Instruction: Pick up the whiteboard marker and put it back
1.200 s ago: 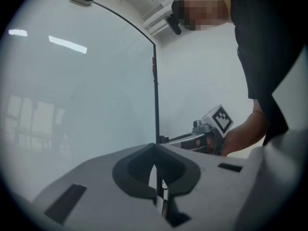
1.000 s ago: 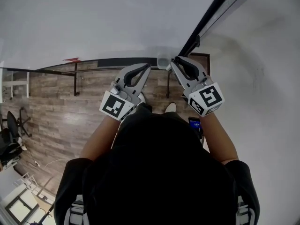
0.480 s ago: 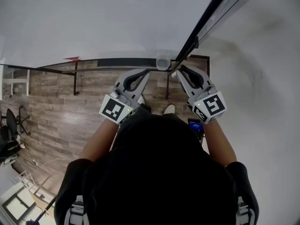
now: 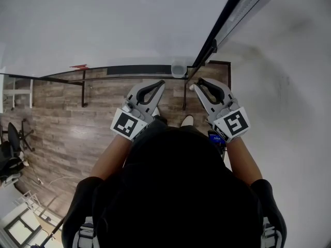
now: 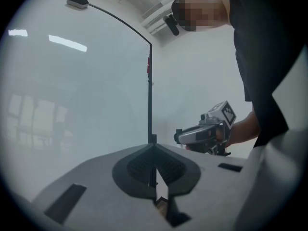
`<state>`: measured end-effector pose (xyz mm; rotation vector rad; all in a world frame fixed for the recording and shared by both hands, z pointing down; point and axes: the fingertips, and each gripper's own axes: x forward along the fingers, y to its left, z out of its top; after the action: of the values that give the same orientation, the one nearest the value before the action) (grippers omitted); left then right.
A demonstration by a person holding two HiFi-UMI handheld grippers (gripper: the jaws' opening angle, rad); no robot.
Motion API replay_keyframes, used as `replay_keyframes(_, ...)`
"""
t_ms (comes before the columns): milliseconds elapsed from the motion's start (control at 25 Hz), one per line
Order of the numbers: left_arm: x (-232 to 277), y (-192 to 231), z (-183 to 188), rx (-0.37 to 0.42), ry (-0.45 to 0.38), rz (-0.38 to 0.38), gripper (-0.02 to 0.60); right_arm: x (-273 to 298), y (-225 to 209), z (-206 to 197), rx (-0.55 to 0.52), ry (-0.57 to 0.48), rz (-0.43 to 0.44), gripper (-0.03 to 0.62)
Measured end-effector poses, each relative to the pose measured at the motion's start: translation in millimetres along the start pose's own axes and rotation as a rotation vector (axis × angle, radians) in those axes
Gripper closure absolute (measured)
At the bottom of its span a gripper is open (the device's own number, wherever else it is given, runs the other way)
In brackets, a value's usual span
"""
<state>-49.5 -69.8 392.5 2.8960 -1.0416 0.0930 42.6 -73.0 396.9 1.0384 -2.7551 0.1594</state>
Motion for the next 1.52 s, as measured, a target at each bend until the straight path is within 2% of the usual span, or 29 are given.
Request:
replay_keyframes(1200,5.1,-3.9,6.4,0.005,-0.002,-0.014,0.577,-1.4,3.0,4.7,-0.002,-0.011,0.018,0.531)
replay_keyframes(1360,8.2,-5.5,11.7,0.025,-0.063,-0.023,0.577,-1.2,3.2,5.6,-0.015,-0.013,0.021,0.531)
replay_keyframes(1520,6.4,-0.2,2.6,0.011,0.000,-0.006,0.577,1.5,4.0,9.3,-0.020,-0.016,0.022,0.531)
